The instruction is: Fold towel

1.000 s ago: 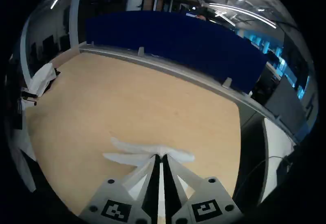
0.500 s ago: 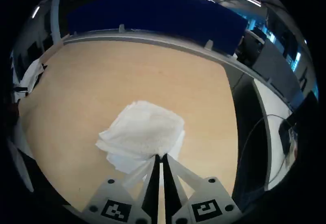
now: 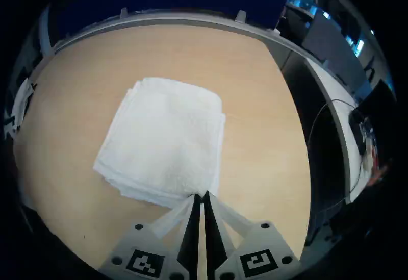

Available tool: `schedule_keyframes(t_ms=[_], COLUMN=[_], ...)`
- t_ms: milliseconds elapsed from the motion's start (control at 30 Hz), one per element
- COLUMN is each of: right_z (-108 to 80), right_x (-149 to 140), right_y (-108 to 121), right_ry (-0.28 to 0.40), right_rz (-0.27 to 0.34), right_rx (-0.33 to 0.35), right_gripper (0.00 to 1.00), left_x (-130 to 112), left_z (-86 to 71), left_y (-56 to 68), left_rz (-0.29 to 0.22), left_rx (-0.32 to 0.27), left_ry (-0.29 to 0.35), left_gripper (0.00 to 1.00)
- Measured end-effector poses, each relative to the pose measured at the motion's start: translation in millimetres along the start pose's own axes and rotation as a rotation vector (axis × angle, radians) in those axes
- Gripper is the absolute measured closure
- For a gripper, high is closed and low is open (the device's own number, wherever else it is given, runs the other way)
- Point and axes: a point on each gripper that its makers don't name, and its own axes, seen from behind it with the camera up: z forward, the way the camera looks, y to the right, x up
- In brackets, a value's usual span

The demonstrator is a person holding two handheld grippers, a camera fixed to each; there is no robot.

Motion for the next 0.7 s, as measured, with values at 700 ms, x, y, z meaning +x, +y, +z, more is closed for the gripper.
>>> schedule_keyframes(t_ms=[700], right_z=[-23.0], right_x=[2], right_y=[10], right_ry=[0.057], right_rz=[0.066], right_rx=[-0.089], right_gripper=[0.74], left_x=[6], left_z=[0.8], left_y=[-3.4], left_rz=[-0.003], left_rx=[-0.005], left_ry=[0.01], left_gripper=[0.1])
